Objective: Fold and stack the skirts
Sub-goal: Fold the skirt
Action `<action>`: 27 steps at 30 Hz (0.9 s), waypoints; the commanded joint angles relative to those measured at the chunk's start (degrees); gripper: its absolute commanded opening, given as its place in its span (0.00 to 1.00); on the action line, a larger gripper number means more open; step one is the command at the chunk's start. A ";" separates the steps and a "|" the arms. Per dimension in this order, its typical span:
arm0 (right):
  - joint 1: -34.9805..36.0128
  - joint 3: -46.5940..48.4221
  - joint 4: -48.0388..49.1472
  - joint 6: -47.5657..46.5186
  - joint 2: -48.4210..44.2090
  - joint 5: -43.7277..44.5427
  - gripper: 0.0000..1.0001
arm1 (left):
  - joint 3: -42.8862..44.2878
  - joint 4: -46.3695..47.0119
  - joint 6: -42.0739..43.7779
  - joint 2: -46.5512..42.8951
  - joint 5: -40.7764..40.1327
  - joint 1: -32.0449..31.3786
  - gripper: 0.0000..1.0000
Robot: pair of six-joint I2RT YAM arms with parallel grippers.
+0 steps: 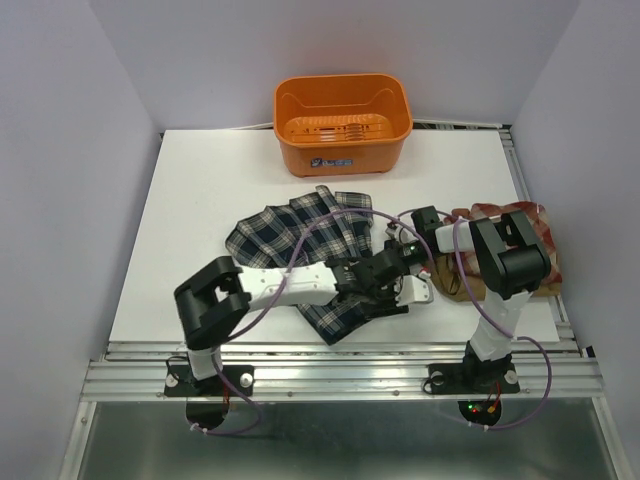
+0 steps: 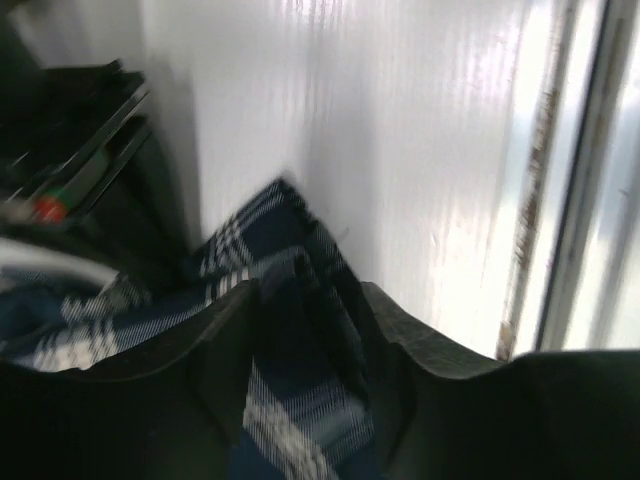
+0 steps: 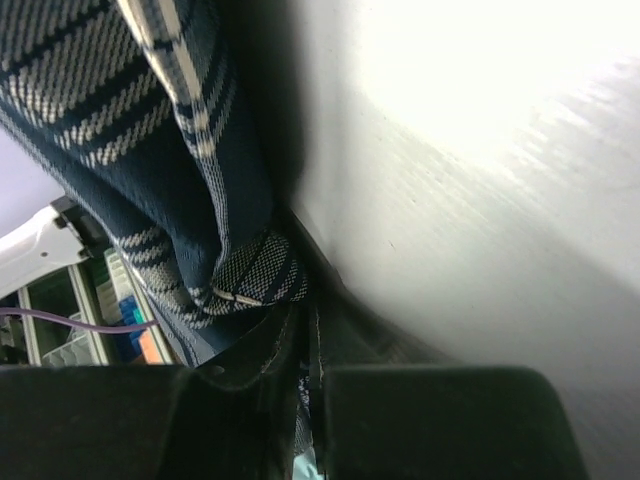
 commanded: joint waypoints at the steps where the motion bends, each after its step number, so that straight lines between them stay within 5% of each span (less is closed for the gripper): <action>1: 0.22 1.81 -2.06 -3.34 -2.05 5.20 0.01 | -3.21 -1.41 0.49 -13.83 1.48 0.48 0.58; 6: 0.22 2.25 -3.38 -5.02 -0.99 6.26 0.01 | -6.82 -4.13 -0.39 -23.15 9.53 8.37 0.66; 12: 0.22 1.90 -3.64 -6.25 -0.55 6.88 0.01 | -7.78 -9.14 -3.29 -29.66 17.03 27.79 0.68; 15: 0.22 0.94 -3.47 -6.25 0.06 5.74 0.01 | -10.76 -13.36 -2.41 -29.58 14.16 35.01 0.66; 19: 0.91 -1.43 -1.89 -5.98 -0.37 4.42 0.01 | -14.82 -16.44 -2.59 -25.29 14.83 44.41 0.49; 23: 4.07 -4.25 -1.27 -5.28 -7.02 6.86 0.01 | -12.63 -14.34 -2.51 -17.38 11.16 47.50 0.45; 26: 5.23 -4.95 -3.29 -5.46 -11.01 8.37 0.16 | -10.61 -12.05 -2.59 -10.70 8.34 48.21 0.44; 27: 5.23 -4.87 -5.47 -6.85 -12.66 8.20 0.44 | -9.64 -11.61 -2.59 -8.94 7.90 48.47 0.44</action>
